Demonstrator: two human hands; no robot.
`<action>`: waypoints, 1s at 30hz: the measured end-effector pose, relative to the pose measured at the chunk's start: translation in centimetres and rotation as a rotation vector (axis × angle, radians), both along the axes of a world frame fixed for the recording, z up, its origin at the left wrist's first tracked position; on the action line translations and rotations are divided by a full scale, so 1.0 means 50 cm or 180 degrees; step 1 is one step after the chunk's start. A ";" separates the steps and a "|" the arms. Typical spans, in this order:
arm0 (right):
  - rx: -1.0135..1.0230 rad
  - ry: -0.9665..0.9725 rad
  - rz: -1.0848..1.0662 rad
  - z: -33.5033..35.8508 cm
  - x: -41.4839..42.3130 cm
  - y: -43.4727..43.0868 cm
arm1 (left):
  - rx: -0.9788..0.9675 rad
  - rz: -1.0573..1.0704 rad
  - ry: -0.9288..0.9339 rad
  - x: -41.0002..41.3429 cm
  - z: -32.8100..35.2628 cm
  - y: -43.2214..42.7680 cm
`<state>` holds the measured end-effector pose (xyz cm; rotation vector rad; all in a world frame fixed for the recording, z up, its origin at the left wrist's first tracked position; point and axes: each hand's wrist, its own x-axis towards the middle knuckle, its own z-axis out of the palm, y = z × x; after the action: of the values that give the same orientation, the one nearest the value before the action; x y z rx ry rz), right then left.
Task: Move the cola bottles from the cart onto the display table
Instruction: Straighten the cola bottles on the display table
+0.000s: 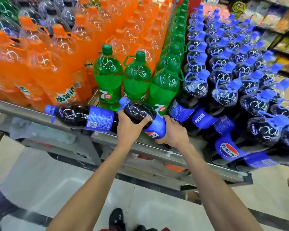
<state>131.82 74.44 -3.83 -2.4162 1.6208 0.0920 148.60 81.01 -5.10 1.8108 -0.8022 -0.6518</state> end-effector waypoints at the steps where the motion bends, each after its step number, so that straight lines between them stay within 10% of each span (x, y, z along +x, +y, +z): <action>1: -0.0029 -0.0030 -0.0034 0.000 -0.004 0.002 | -0.0098 -0.0013 0.0022 -0.004 0.002 -0.001; 30: -0.0446 -0.2501 -0.1859 -0.056 -0.226 0.076 | -0.1068 -0.1980 -0.0582 -0.257 0.124 -0.076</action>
<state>120.54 78.23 -6.64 -1.5964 1.8298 -0.9538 135.73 77.23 1.12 1.3187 -1.5307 -0.6920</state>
